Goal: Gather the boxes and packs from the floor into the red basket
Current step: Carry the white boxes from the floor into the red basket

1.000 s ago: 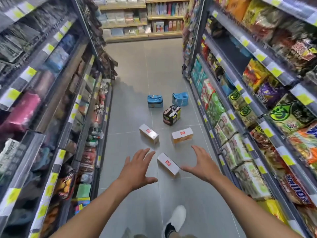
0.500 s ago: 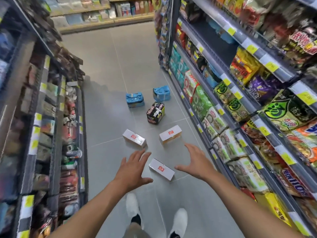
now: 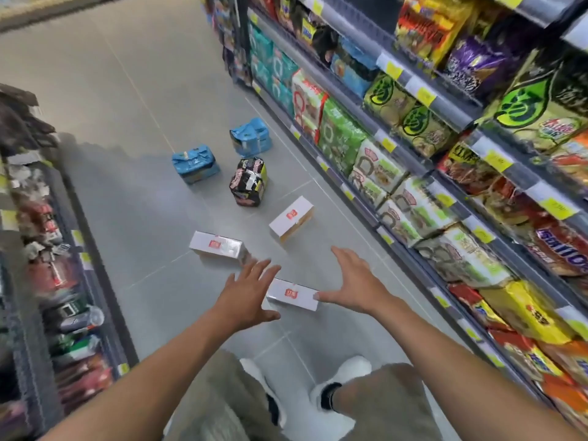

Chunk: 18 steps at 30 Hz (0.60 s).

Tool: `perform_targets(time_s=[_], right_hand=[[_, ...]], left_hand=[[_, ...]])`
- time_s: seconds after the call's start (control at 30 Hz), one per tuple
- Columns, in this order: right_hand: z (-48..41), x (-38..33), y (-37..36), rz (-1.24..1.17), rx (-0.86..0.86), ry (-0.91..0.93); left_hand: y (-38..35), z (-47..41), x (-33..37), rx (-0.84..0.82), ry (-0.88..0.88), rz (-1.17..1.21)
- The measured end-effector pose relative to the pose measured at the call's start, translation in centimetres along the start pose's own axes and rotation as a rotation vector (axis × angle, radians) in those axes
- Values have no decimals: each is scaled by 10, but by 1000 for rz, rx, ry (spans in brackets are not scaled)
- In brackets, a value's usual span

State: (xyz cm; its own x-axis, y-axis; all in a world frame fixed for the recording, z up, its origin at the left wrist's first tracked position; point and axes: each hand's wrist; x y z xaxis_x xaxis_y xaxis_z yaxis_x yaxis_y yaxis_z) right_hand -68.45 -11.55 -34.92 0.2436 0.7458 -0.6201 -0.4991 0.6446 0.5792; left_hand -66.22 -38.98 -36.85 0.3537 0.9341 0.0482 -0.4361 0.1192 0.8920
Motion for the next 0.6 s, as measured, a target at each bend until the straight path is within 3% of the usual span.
perform_targets(time_s=[0.2, 0.6], right_hand=[[-56, 71, -73, -13, -31, -60], [-256, 238, -258, 87, -68, -108]], left_hand=[[-93, -69, -10, -45, -88, -3], [-330, -262, -36, -113, -107, -107]])
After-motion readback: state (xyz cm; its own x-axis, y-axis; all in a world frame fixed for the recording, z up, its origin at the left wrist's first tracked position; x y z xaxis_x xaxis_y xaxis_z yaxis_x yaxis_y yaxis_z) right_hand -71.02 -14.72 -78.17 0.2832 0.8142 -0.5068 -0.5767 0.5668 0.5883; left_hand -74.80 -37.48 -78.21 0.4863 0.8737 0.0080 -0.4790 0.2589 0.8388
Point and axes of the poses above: each hand's wrist, its own z-axis away from the middle knuckle, its own y-axis out of the back of the hand, x = y × z, and after that the axes turned 13 degrees about -z, right-handed
